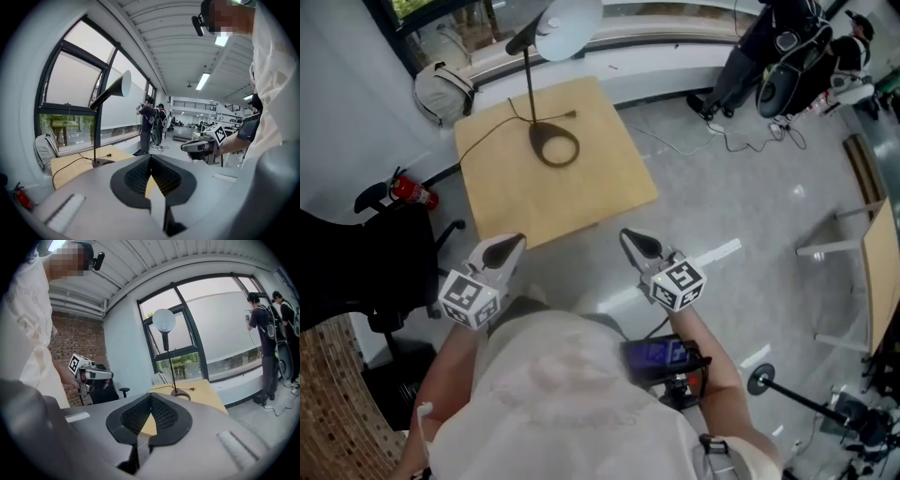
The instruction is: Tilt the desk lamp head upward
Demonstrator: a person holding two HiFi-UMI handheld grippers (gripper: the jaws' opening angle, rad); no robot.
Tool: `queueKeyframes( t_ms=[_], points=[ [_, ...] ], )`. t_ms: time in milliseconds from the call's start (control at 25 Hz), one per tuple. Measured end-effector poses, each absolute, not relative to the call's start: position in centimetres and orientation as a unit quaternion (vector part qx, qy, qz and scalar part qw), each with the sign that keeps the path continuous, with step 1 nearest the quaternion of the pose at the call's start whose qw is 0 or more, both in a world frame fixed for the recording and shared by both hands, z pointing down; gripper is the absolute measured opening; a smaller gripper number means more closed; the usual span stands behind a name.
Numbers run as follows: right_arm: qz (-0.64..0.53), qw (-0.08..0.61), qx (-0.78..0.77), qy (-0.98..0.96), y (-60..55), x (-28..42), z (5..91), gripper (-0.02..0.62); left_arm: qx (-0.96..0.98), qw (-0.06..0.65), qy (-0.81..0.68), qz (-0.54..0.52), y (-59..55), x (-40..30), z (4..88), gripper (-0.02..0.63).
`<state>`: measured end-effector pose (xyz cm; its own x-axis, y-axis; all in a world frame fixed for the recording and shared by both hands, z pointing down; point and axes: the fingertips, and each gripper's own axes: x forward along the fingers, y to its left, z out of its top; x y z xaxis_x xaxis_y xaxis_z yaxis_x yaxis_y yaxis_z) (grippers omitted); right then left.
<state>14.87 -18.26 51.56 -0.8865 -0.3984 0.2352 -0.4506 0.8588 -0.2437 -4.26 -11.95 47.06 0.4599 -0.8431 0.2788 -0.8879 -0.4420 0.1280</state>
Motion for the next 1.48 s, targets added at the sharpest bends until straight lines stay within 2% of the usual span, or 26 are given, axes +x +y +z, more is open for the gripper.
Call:
queueKeyframes(
  t_ms=[240,680,1480],
  points=[
    [0.168,0.076,0.242,-0.953,-15.8,13.0,51.1,0.014,0.851,0.128,-0.503,0.079,-11.3,-5.6,47.1,0.0],
    [0.152,0.046,0.218,-0.963,-11.6,4.3,46.5,0.014,0.857,0.136,-0.495,0.047,-9.6,-10.5,46.6,0.0],
    [0.15,0.054,0.202,-0.966,-10.6,1.8,45.9,0.014,0.858,0.147,-0.491,0.03,-9.1,-11.0,47.4,0.0]
  ],
)
